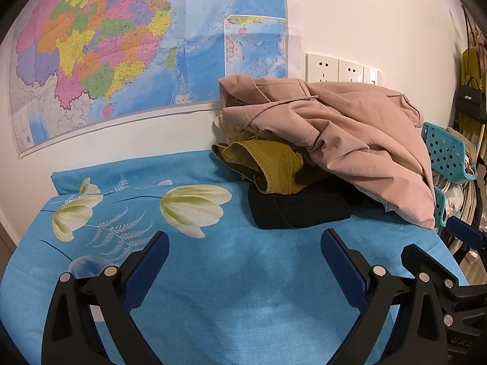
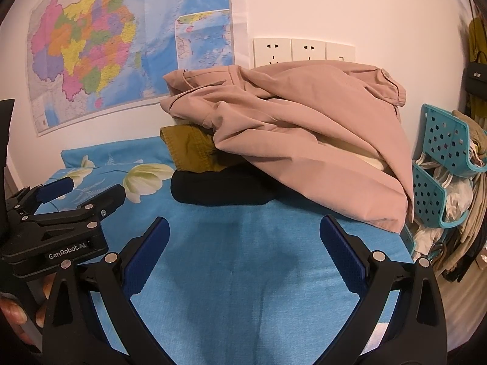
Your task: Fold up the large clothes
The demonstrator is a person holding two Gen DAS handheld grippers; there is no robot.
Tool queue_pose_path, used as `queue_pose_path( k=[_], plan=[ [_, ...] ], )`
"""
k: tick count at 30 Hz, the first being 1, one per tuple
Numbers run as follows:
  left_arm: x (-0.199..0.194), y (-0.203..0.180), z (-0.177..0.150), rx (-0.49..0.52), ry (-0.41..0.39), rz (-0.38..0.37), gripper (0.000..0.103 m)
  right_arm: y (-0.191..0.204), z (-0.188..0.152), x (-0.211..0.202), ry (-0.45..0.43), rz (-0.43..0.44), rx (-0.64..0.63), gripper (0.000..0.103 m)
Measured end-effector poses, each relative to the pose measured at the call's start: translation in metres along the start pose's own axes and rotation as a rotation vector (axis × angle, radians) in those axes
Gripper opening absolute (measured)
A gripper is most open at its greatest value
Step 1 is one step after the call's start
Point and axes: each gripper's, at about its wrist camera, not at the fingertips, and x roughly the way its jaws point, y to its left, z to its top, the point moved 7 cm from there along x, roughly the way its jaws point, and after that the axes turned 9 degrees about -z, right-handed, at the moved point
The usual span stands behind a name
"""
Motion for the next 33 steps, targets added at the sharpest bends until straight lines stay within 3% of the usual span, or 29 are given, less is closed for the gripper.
queue_pose_path(
  k=[33],
  plan=[
    [0.003, -0.0019, -0.0022, -0.01, 0.012, -0.013, 0.096, -0.0004, 0.0036, 0.0034, -0.002, -0.004, -0.005, 0.098]
  ],
)
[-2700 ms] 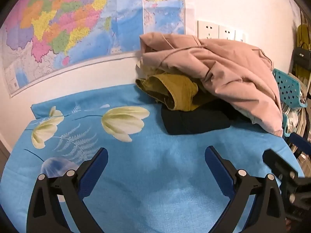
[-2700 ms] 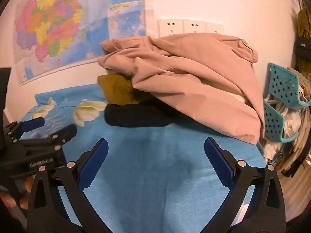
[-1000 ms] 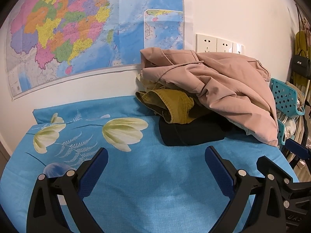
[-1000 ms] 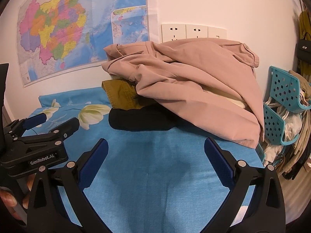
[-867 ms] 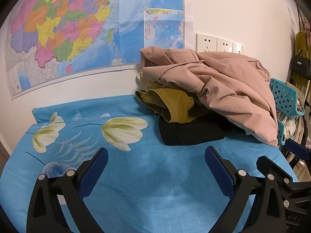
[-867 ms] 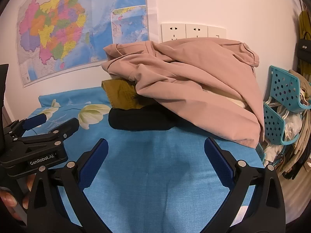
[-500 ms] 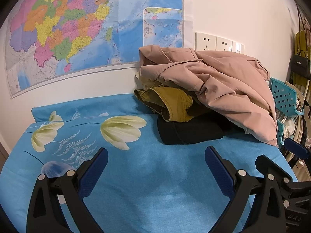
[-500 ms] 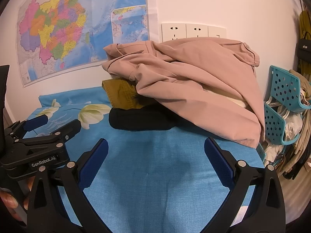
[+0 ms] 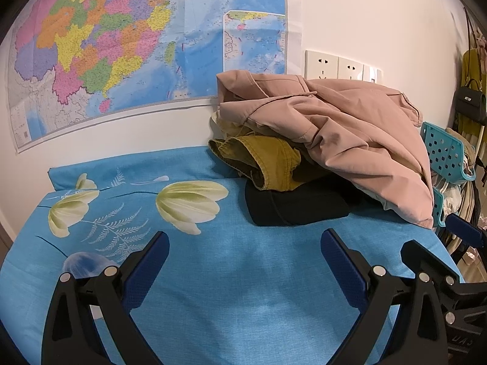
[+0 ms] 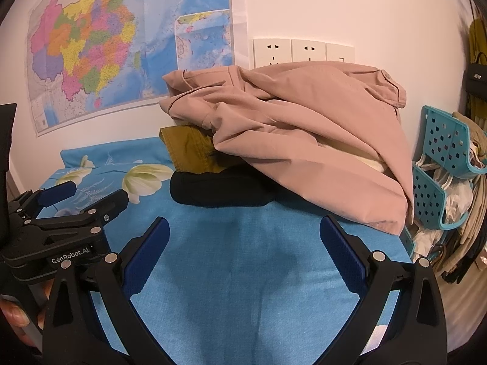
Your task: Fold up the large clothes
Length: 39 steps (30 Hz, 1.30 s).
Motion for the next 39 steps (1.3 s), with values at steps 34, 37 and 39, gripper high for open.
queue_pose_path(
  k=[34, 37, 39],
  plan=[
    [0.045, -0.001, 0.021, -0.031, 0.039, -0.073, 0.096, -0.003, 0.031, 0.026, -0.01, -0.025, -0.05, 0.098],
    [0.047, -0.001, 0.022, -0.028, 0.044, -0.073, 0.096, -0.004, 0.031, 0.029, -0.005, -0.027, -0.047, 0.098],
    [0.049, -0.001, 0.023, -0.028, 0.045, -0.071, 0.096, -0.004, 0.031, 0.029, -0.007, -0.032, -0.054, 0.098]
  ],
)
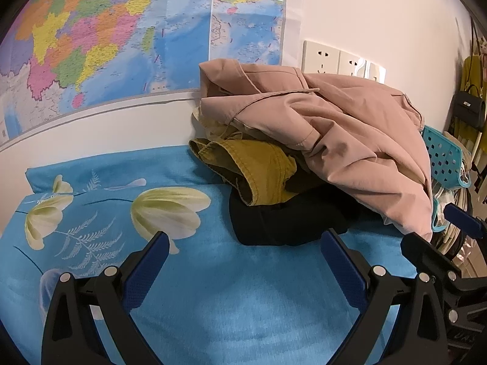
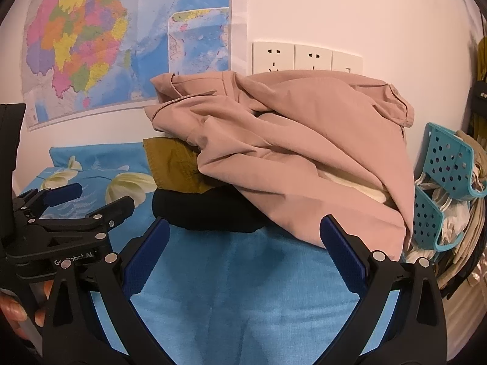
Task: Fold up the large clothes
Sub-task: 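Reach both tools into the pink jacket and close on its fabric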
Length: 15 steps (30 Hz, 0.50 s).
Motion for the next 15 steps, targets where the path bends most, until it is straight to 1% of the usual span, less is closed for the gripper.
queue_pose_path(
  k=[4, 7, 12, 15],
  plan=[
    [0.004, 0.004, 0.002, -0.009, 0.007, 0.002, 0.096, 0.001, 0.006, 0.004, -0.005, -0.002, -0.02, 0.098],
    [0.01, 0.014, 0.006, -0.018, 0.007, 0.027, 0.096, 0.005, 0.02, 0.011, -0.03, -0.015, -0.067, 0.098],
    [0.018, 0.042, 0.018, -0.047, -0.003, 0.088, 0.096, 0.027, 0.06, 0.041, -0.069, -0.021, -0.197, 0.097],
    [0.02, 0.058, 0.022, -0.062, -0.008, 0.118, 0.096, 0.051, 0.078, 0.069, -0.062, -0.011, -0.302, 0.097]
  ],
)
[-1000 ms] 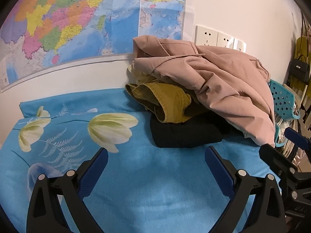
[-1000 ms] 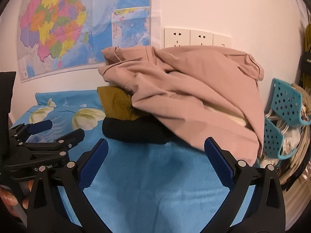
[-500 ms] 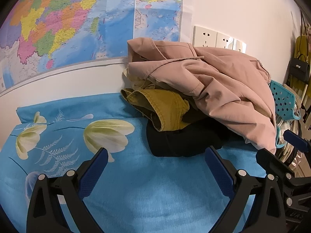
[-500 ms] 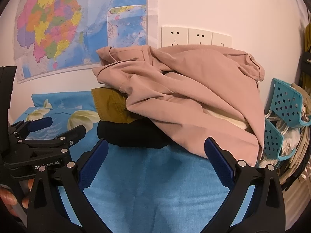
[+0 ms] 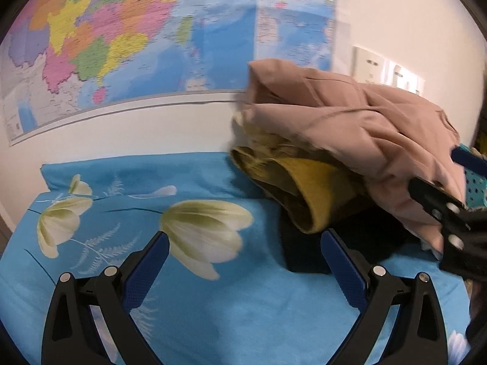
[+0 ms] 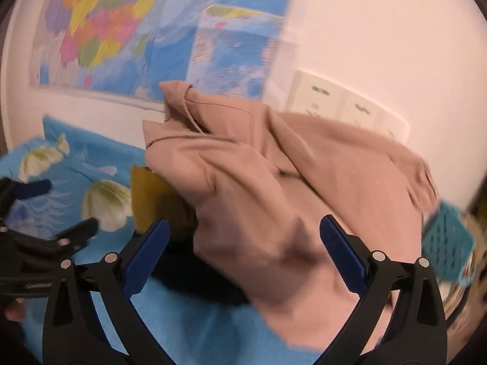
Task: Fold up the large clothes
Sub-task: 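Reach both tools into the pink jacket and close on its fabric, then lift the pink jacket off the pile with both tools, shaking it out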
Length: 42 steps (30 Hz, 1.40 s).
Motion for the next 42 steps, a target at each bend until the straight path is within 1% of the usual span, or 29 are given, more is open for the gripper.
queue_pose_path(
  k=[2, 3, 6, 7, 8, 9, 10, 11, 13, 15, 17, 20, 21, 23, 27, 28, 29, 32, 34, 35, 36, 37, 38, 40, 41, 42],
  plan=[
    [0.003, 0.009, 0.001, -0.008, 0.006, 0.015, 0.096, 0.018, 0.011, 0.022, 0.025, 0.044, -0.068, 0.097],
    [0.005, 0.014, 0.001, -0.013, 0.009, 0.024, 0.096, 0.026, 0.017, 0.032, 0.031, 0.048, -0.097, 0.097],
    [0.011, 0.023, 0.0, -0.021, 0.023, 0.036, 0.096, 0.045, 0.031, 0.055, 0.008, 0.011, -0.193, 0.097],
    [0.012, 0.025, -0.001, -0.023, 0.028, 0.039, 0.096, 0.051, 0.036, 0.063, -0.001, -0.012, -0.228, 0.093],
    [0.015, 0.028, -0.002, -0.024, 0.034, 0.04, 0.096, 0.055, 0.04, 0.069, -0.005, -0.005, -0.253, 0.077],
    [0.016, 0.03, -0.002, -0.025, 0.037, 0.043, 0.096, 0.059, 0.043, 0.072, -0.003, 0.01, -0.272, 0.063],
    [0.018, 0.032, -0.003, -0.024, 0.041, 0.047, 0.096, 0.06, 0.045, 0.076, 0.012, 0.016, -0.286, 0.037],
    [0.02, 0.034, -0.002, -0.022, 0.043, 0.05, 0.096, 0.056, 0.049, 0.076, 0.031, 0.025, -0.278, 0.016],
    [0.023, 0.039, -0.002, -0.018, 0.049, 0.057, 0.096, 0.042, 0.057, 0.067, 0.024, 0.03, -0.246, 0.01],
    [0.027, 0.043, 0.002, -0.014, 0.049, 0.052, 0.096, 0.022, 0.07, 0.047, -0.017, 0.042, -0.198, 0.009],
    [0.029, 0.043, 0.008, -0.001, 0.046, 0.043, 0.096, -0.009, 0.085, 0.021, -0.054, 0.071, -0.115, 0.009],
    [0.03, 0.038, 0.027, 0.035, 0.004, 0.003, 0.096, -0.051, 0.101, -0.009, -0.094, 0.097, -0.015, 0.008],
    [0.029, 0.033, 0.035, 0.047, -0.02, -0.017, 0.096, -0.072, 0.109, -0.023, -0.106, 0.123, 0.04, 0.008],
    [0.029, 0.025, 0.048, 0.068, -0.054, -0.056, 0.096, -0.096, 0.12, -0.042, -0.129, 0.152, 0.098, 0.008],
    [0.031, -0.011, 0.071, 0.155, -0.117, -0.168, 0.096, -0.142, 0.139, -0.074, -0.178, 0.176, 0.198, 0.008],
    [0.032, -0.018, 0.076, 0.172, -0.127, -0.196, 0.096, -0.152, 0.141, -0.08, -0.187, 0.177, 0.213, 0.008],
    [0.032, -0.03, 0.082, 0.194, -0.143, -0.244, 0.096, -0.164, 0.144, -0.088, -0.203, 0.191, 0.238, 0.008],
    [0.034, -0.055, 0.096, 0.229, -0.169, -0.315, 0.096, -0.186, 0.147, -0.107, -0.262, 0.188, 0.266, 0.008],
    [0.035, -0.073, 0.105, 0.253, -0.179, -0.348, 0.096, -0.193, 0.15, -0.113, -0.277, 0.184, 0.273, 0.008],
    [0.035, -0.082, 0.111, 0.259, -0.191, -0.363, 0.096, -0.195, 0.149, -0.115, -0.273, 0.198, 0.286, 0.008],
    [0.035, -0.087, 0.115, 0.26, -0.193, -0.391, 0.096, -0.195, 0.148, -0.114, -0.271, 0.202, 0.289, 0.008],
    [0.034, -0.093, 0.119, 0.252, -0.189, -0.437, 0.096, -0.194, 0.146, -0.113, -0.268, 0.195, 0.282, 0.008],
    [0.033, -0.095, 0.122, 0.228, -0.186, -0.471, 0.096, -0.188, 0.143, -0.113, -0.261, 0.201, 0.258, 0.008],
    [0.028, -0.094, 0.124, 0.187, -0.181, -0.527, 0.096, -0.162, 0.133, -0.105, -0.22, 0.257, 0.218, 0.008],
    [0.029, -0.089, 0.12, 0.161, -0.165, -0.538, 0.096, -0.143, 0.123, -0.097, -0.185, 0.283, 0.185, 0.008],
    [0.031, -0.083, 0.117, 0.147, -0.148, -0.52, 0.096, -0.129, 0.113, -0.092, -0.154, 0.311, 0.164, 0.008]
  ],
)
